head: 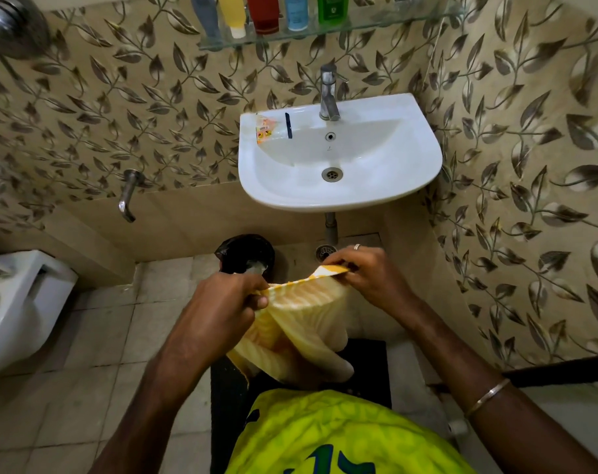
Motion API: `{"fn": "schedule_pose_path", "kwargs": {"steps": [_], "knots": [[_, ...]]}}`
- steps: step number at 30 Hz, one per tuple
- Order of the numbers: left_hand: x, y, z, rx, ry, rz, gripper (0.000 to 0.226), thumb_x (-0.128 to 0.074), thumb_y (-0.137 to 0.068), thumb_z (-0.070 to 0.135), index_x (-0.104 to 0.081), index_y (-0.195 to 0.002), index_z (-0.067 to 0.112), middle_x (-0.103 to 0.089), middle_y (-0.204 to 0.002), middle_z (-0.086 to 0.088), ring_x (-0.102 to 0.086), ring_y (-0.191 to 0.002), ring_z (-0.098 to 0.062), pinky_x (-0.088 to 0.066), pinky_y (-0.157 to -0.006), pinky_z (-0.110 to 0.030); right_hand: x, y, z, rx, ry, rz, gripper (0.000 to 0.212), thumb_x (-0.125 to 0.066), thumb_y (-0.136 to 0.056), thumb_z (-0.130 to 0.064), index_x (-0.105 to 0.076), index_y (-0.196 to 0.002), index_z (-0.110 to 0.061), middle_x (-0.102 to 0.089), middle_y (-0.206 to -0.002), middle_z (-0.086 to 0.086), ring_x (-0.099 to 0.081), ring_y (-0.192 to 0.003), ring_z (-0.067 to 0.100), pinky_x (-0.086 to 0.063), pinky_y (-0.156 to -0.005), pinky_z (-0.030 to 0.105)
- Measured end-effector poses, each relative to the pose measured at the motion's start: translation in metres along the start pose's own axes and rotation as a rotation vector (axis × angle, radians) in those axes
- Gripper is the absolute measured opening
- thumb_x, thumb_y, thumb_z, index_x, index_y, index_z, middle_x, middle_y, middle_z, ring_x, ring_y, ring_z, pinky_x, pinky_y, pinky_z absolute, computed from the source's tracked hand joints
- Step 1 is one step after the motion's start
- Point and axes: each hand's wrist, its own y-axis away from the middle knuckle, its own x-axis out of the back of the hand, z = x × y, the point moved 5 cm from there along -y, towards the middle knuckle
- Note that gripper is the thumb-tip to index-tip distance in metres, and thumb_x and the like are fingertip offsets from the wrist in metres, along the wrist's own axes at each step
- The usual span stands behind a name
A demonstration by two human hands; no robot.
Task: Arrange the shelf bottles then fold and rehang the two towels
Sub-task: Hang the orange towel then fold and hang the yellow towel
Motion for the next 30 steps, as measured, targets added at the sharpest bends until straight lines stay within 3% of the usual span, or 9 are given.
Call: {"fn": "schedule_pose_path", "kwargs": {"steps": [5,10,14,16,19,21,25,30], "knots": [[0.009,-0.007,-0.024,0.097,0.017,0.073,0.02,-0.062,-0.095,0.014,-0.071,-0.11,0.023,-0.071,-0.096,0.0,-0.064,-0.085,-0.014,-0.056,-0.073,-0.036,0.014,-0.003,-0.009,-0.093,-0.273,0.046,0.01,-0.087,-0.074,-0.008,-0.079,-0.079,-0.013,-0.069,-0.075,0.001,-0.061,-0.066,0.022,-0.046,-0.055,0.034],[0.017,-0.018,-0.034,0.16,-0.002,0.207,0.016,-0.062,-0.095,0.013,-0.073,-0.105,0.018,-0.074,-0.094,-0.006,-0.065,-0.082,-0.02,-0.051,-0.069,-0.033,0.018,-0.002,-0.019,-0.133,-0.36,-0.043,0.013,-0.086,-0.078,-0.02,-0.082,-0.087,-0.011,-0.074,-0.077,0.0,-0.067,-0.069,0.021,-0.051,-0.06,0.033],[0.013,-0.021,-0.029,0.124,0.033,0.293,0.029,-0.063,-0.095,0.014,-0.068,-0.122,0.021,-0.075,-0.098,-0.006,-0.067,-0.083,-0.02,-0.044,-0.065,-0.028,0.016,0.002,-0.033,-0.2,-0.386,-0.017,0.014,-0.082,-0.084,-0.021,-0.082,-0.093,-0.012,-0.079,-0.086,-0.001,-0.075,-0.079,0.015,-0.061,-0.07,0.036],[0.005,-0.021,-0.018,0.038,0.144,0.254,0.049,-0.065,-0.093,0.013,-0.056,-0.138,0.028,-0.073,-0.098,-0.002,-0.067,-0.083,-0.016,-0.053,-0.067,-0.033,0.013,0.001,-0.041,-0.215,-0.408,-0.046,0.014,-0.081,-0.084,-0.023,-0.082,-0.094,-0.012,-0.079,-0.086,-0.002,-0.075,-0.079,0.013,-0.061,-0.071,0.036],[-0.013,-0.02,0.007,-0.093,0.348,0.104,0.063,-0.065,-0.092,0.009,-0.046,-0.145,0.038,-0.068,-0.114,0.008,-0.065,-0.101,-0.008,-0.056,-0.087,-0.032,0.004,-0.001,-0.058,-0.174,-0.4,-0.131,0.012,-0.083,-0.083,-0.024,-0.082,-0.091,-0.015,-0.077,-0.077,-0.006,-0.068,-0.069,0.004,-0.052,-0.063,0.028],[-0.022,-0.021,0.018,-0.16,0.352,0.053,0.052,-0.065,-0.093,0.007,-0.058,-0.137,0.034,-0.07,-0.119,0.008,-0.064,-0.108,-0.006,-0.056,-0.092,-0.034,0.001,-0.002,-0.068,-0.134,-0.366,-0.167,0.012,-0.083,-0.082,-0.028,-0.082,-0.089,-0.018,-0.074,-0.072,-0.006,-0.062,-0.062,0.001,-0.044,-0.057,0.024],[-0.02,-0.023,0.018,-0.108,0.313,0.062,0.021,-0.063,-0.094,0.009,-0.072,-0.105,0.024,-0.072,-0.095,0.007,-0.065,-0.09,-0.007,-0.058,-0.078,-0.043,0.005,-0.005,-0.068,-0.144,-0.405,-0.204,0.012,-0.084,-0.082,-0.026,-0.081,-0.09,-0.017,-0.077,-0.077,-0.005,-0.066,-0.067,0.001,-0.047,-0.061,0.021],[-0.015,-0.018,0.023,-0.119,0.236,0.048,0.021,-0.062,-0.093,0.009,-0.071,-0.101,0.026,-0.069,-0.091,0.007,-0.061,-0.084,-0.005,-0.055,-0.072,-0.035,0.006,-0.001,-0.057,-0.147,-0.307,-0.319,0.016,-0.087,-0.078,-0.025,-0.076,-0.088,-0.019,-0.071,-0.074,-0.007,-0.063,-0.065,0.002,-0.049,-0.058,0.021]]}}
